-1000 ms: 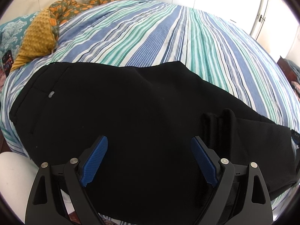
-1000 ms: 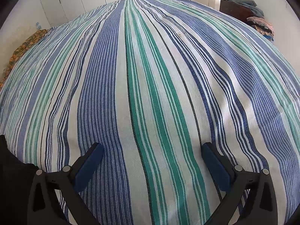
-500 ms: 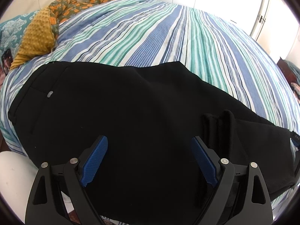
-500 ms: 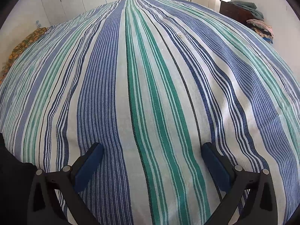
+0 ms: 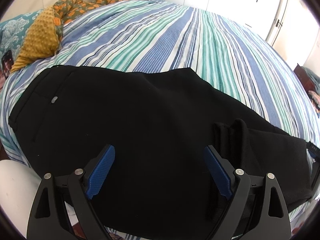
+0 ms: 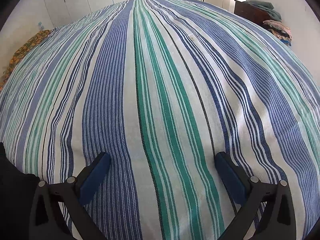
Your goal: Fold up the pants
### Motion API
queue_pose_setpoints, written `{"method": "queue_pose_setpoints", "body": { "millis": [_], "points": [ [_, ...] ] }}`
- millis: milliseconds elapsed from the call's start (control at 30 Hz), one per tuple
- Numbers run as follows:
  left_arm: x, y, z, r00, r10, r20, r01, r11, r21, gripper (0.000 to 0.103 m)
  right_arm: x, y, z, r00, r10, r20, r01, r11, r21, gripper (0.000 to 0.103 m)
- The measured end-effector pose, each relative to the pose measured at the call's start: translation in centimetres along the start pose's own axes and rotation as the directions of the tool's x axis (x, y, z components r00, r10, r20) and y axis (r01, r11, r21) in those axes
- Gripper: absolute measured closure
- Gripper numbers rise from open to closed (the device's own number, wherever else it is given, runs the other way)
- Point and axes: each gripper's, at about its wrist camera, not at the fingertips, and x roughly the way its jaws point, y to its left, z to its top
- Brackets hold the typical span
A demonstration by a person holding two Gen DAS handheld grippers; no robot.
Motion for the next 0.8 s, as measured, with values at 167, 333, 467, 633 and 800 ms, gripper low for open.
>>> {"method": "queue_pose_setpoints", "body": {
  "millis": [167, 333, 467, 633, 800],
  "points": [
    [-0.28, 0.08, 0.07, 1.000, 0.000, 0.009, 0.000, 1.000, 0.001, 0.012, -0.01, 0.01, 0.00, 1.000, 0.000, 0.000, 0.000, 1.000, 0.000, 0.000],
    [0.10, 0.07, -0.03, 1.000, 0.007, -0.003, -0.007, 1.000, -0.006, 0.012, 0.00, 0.01, 0.00, 1.000, -0.001, 0.000, 0.001, 1.000, 0.000, 0.000],
    [-0.03, -0.32, -0.14, 1.000, 0.012, 0.005, -0.012, 1.000, 0.016, 0.012, -0.01, 0.02, 0.00, 1.000, -0.001, 0.000, 0.001, 1.000, 0.000, 0.000],
    [0.04, -0.62, -0.28, 1.000, 0.024, 0.003, -0.024, 0.999, 0.042, 0.012, 0.00, 0.00, 0.00, 1.000, -0.001, 0.000, 0.001, 1.000, 0.000, 0.000],
    [0.07, -0.54, -0.30, 1.000, 0.016, 0.001, -0.016, 0.999, 0.043, 0.012, 0.00, 0.00, 0.00, 1.000, -0.001, 0.000, 0.001, 1.000, 0.000, 0.000]
  ]
}}
